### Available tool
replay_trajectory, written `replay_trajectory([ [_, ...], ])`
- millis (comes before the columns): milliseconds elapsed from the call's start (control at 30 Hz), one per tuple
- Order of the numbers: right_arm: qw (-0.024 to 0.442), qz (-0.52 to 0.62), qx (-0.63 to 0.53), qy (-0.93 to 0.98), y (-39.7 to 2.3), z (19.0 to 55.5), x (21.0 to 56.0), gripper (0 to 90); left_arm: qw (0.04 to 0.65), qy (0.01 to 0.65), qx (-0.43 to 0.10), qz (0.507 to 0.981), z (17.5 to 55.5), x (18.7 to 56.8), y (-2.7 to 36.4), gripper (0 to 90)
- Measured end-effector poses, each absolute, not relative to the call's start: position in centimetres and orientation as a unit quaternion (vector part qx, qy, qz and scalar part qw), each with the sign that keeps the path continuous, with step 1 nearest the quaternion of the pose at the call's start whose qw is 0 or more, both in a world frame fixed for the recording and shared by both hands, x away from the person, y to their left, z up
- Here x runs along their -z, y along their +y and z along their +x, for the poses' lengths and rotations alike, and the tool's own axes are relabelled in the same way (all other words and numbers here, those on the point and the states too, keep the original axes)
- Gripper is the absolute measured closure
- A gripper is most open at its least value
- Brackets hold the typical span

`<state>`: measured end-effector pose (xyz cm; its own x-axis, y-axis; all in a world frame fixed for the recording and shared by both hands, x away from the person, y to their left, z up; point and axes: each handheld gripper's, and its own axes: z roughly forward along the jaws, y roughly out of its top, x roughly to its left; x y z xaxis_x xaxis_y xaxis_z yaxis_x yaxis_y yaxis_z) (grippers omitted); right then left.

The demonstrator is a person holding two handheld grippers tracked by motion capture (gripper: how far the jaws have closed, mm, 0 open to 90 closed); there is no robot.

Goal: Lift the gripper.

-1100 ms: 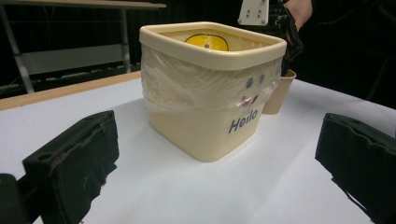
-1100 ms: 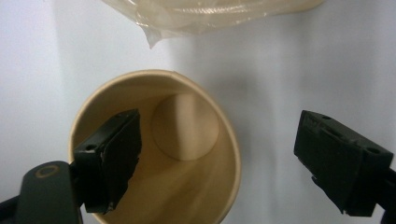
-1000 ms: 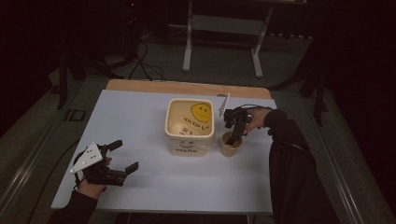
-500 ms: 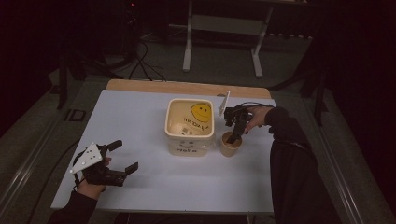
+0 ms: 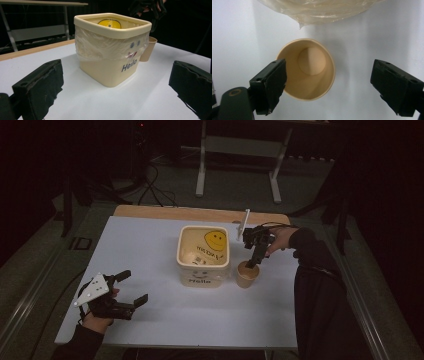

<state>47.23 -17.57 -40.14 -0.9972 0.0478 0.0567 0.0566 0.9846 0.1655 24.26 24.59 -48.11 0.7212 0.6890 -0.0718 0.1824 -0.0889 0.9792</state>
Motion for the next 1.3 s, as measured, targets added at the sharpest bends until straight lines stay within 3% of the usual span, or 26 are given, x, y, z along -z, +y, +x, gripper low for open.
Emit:
replay_trajectory([
  [867,0.009,-0.034,0.083,-0.996,-18.2,44.4,33.1,11.7,0.600,0.308,-0.210,0.708,24.3,48.2,24.6,0.6],
  [1300,0.013,-0.011,0.074,-0.997,-17.2,42.2,32.2,11.3,0.600,0.306,-0.208,0.709,24.3,48.2,24.6,0.6],
])
